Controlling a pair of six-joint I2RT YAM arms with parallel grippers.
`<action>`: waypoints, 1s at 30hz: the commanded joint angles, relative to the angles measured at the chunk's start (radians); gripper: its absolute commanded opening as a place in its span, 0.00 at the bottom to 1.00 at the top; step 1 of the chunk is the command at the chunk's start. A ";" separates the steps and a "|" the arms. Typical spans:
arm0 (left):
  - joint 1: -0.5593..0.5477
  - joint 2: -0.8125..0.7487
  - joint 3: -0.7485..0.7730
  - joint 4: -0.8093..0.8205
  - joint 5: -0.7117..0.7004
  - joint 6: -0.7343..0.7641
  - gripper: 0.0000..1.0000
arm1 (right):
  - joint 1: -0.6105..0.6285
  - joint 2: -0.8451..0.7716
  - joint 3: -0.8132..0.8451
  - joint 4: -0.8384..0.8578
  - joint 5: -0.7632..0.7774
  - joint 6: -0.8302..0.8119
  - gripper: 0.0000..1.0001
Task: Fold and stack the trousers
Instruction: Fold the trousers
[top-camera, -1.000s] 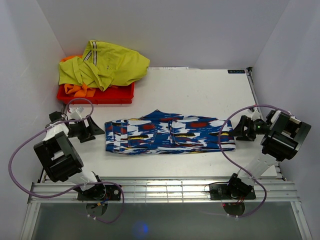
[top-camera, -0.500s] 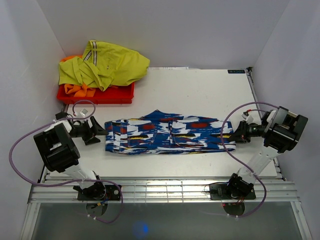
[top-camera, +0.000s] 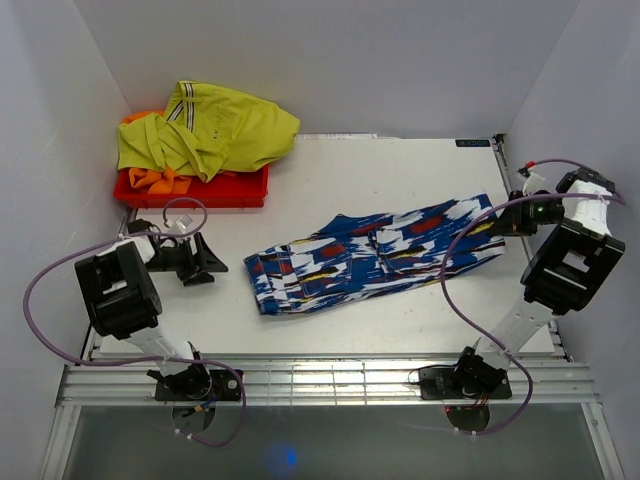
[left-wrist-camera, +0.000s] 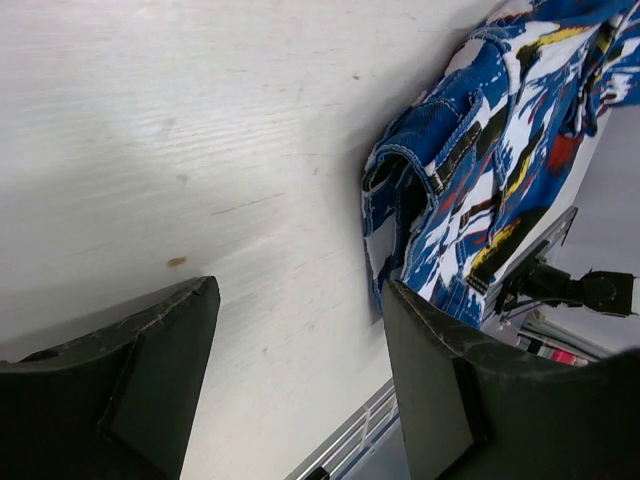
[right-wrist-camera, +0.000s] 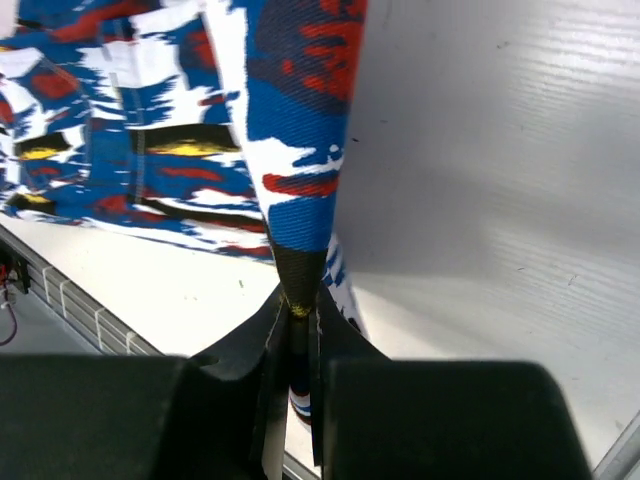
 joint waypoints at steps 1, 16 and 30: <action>-0.052 0.011 0.007 0.026 0.064 -0.014 0.76 | 0.017 -0.072 0.064 -0.126 -0.077 0.031 0.08; -0.269 0.069 -0.061 0.186 0.094 -0.218 0.76 | 0.413 -0.401 -0.117 0.248 -0.016 0.375 0.08; -0.383 0.108 -0.143 0.333 0.085 -0.338 0.06 | 0.803 -0.402 -0.207 0.471 -0.050 0.454 0.08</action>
